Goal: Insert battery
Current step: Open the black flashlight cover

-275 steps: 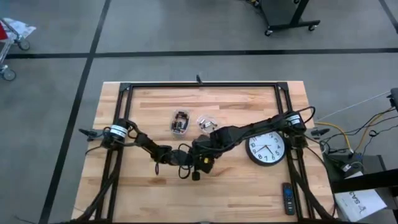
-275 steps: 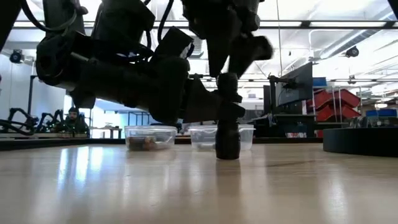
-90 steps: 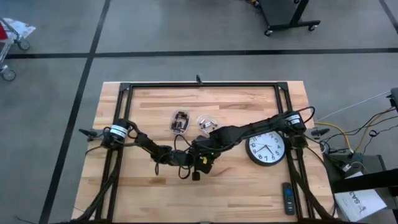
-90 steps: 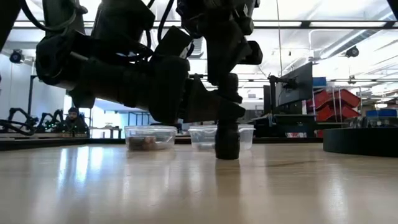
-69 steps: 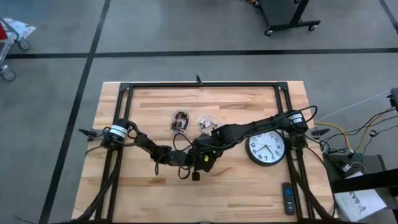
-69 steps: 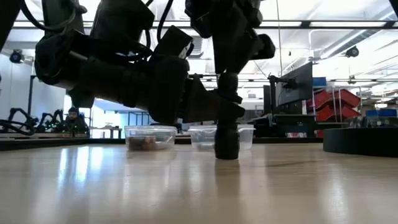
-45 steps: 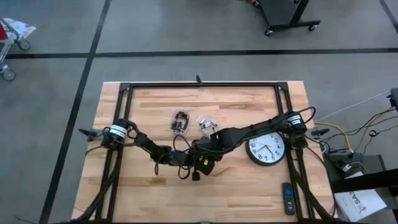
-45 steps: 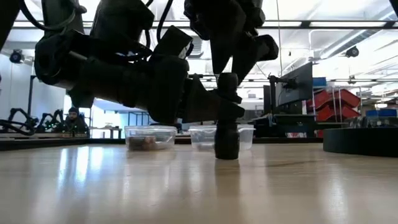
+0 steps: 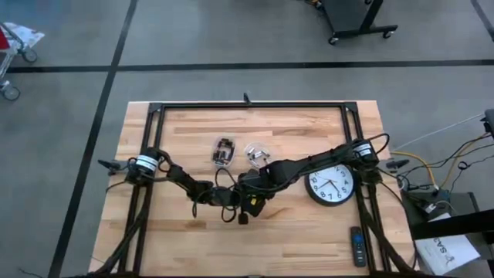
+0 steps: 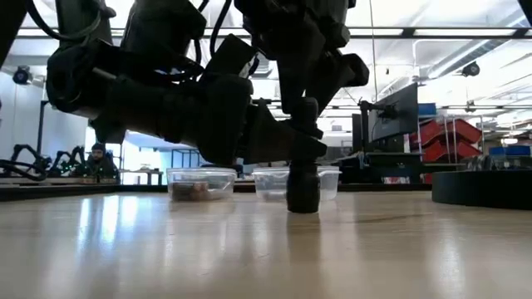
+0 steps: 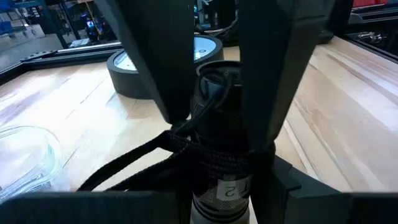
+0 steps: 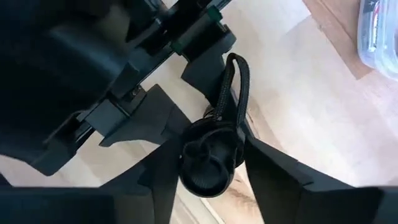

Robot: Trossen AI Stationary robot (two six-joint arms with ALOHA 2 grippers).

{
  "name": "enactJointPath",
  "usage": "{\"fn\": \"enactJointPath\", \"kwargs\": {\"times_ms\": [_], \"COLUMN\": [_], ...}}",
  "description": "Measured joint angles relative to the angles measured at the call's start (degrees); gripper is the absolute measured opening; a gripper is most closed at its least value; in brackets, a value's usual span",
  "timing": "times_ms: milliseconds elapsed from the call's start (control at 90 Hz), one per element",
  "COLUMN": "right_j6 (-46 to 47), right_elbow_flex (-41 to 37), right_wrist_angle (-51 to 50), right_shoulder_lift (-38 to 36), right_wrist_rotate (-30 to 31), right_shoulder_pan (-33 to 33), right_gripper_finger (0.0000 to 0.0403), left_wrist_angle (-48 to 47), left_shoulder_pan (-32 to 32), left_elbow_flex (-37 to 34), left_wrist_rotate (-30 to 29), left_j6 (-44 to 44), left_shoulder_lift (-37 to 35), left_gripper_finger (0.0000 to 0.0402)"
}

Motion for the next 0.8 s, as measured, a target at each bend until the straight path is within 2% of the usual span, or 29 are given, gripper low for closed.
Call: {"fn": "enactJointPath", "kwargs": {"times_ms": [167,278,411,800], "right_j6": [-1.1,-1.8,-3.7,-0.5], "right_elbow_flex": [0.1,0.1,0.1,0.0], "right_wrist_angle": [-0.1,-0.2,-0.4,-0.9], "right_shoulder_lift": [0.0,-0.1,-0.1,-0.1], "right_wrist_rotate": [-0.4,-0.6,-1.7,-3.5], "right_shoulder_pan": [0.0,0.0,-0.2,0.1], "right_gripper_finger": [0.0089,0.0085,0.0104,0.0148], "left_wrist_angle": [0.0,0.0,0.0,-0.1], "left_shoulder_pan": [0.0,0.0,0.0,0.0], "left_elbow_flex": [0.0,0.0,0.0,0.0], "left_wrist_rotate": [0.1,0.1,0.1,0.0], "left_j6": [-0.1,-0.1,0.0,0.4], "left_shoulder_lift": [0.0,0.0,0.0,0.0], "left_gripper_finger": [0.0095,0.0095,0.0095,0.0095]}}
